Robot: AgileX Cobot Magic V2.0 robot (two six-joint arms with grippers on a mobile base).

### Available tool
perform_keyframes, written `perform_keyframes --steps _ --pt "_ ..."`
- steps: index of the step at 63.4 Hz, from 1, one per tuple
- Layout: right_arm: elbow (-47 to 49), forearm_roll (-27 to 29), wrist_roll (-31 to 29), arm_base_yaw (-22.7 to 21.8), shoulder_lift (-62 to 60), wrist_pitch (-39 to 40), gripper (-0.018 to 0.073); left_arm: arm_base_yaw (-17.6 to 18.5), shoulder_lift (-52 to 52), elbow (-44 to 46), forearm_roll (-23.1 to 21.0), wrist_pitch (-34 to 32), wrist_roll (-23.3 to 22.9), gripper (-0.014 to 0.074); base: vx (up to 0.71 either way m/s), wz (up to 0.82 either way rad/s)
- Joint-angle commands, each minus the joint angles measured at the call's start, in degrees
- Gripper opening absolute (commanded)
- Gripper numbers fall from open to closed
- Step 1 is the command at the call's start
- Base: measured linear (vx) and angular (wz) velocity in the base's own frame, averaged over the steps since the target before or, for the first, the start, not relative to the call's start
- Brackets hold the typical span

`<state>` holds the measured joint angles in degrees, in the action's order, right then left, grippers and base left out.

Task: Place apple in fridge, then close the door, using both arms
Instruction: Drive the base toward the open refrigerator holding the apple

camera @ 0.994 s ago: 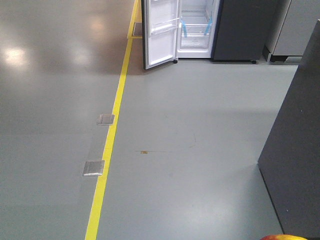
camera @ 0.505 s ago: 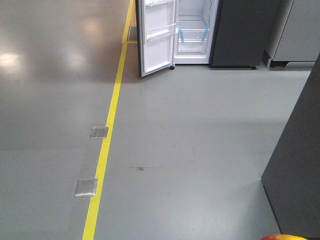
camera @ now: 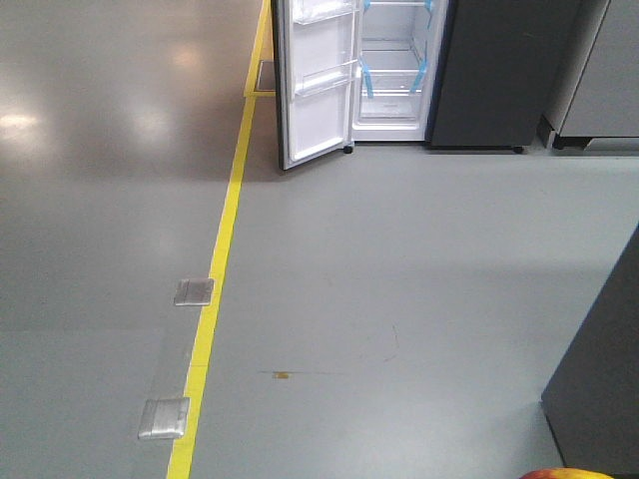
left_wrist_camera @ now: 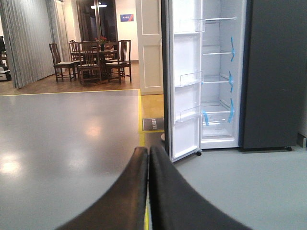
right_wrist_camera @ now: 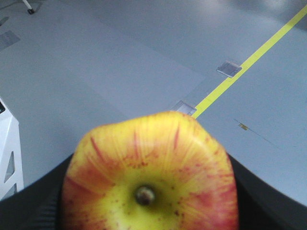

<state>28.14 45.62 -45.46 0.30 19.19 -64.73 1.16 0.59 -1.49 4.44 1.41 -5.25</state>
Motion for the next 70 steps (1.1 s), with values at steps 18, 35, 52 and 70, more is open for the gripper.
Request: perform_keyframes --steps 18,35,52,70 --pt "1.3 3.3 -0.5 -0.2 0.6 2.4 0.0356 0.0 1.0 -1.2 -0.1 -4.1 -0.2 -0.0006 0.30 0.01" --pt "1.3 3.3 -0.5 -0.2 0.6 2.4 0.0356 0.0 1.0 -1.2 -0.1 -4.1 -0.2 -0.0006 0.31 0.00" --pt "1.3 3.3 -0.5 -0.2 0.6 2.4 0.0356 0.0 1.0 -1.2 -0.1 -4.1 -0.2 -0.0006 0.31 -0.03" --pt "1.3 3.3 -0.5 -0.2 0.6 2.4 0.0356 0.0 1.0 -1.2 -0.1 -4.1 -0.2 -0.0006 0.31 -0.04"
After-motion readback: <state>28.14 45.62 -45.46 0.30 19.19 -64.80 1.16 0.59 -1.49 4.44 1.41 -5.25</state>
